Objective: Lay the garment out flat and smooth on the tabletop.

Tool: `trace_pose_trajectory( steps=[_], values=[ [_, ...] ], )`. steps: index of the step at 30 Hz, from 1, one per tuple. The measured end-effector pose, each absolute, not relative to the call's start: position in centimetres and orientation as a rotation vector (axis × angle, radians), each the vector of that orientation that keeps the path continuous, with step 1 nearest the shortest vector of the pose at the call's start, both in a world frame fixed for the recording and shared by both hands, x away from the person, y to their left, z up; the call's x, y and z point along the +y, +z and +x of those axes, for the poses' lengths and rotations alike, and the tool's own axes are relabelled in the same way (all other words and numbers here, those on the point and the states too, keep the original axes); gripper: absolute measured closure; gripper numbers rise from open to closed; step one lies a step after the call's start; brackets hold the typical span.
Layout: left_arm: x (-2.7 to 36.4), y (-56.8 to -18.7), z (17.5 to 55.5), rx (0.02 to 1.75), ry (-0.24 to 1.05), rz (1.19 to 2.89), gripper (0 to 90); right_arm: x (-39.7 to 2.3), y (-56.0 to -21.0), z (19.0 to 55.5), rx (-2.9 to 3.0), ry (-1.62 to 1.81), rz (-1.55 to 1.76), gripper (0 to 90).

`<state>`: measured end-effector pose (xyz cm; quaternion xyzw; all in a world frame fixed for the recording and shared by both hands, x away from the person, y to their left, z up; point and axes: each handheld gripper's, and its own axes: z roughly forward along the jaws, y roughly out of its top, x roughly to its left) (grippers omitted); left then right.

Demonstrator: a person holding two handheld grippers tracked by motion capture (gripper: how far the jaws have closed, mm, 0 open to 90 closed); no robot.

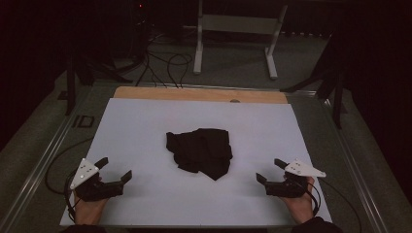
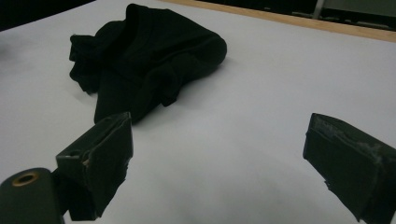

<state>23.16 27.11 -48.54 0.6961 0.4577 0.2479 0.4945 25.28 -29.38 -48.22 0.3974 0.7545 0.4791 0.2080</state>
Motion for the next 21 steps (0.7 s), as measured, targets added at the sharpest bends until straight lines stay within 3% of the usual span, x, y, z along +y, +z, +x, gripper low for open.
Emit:
trace_pose_trajectory(
  steps=[21],
  values=[
    [27.1, -48.8, 23.3, 1.119, 0.597, 1.684, 0.7, -26.4, -47.8, 28.5, 2.166, 1.257, 1.088, 8.1]
  ],
)
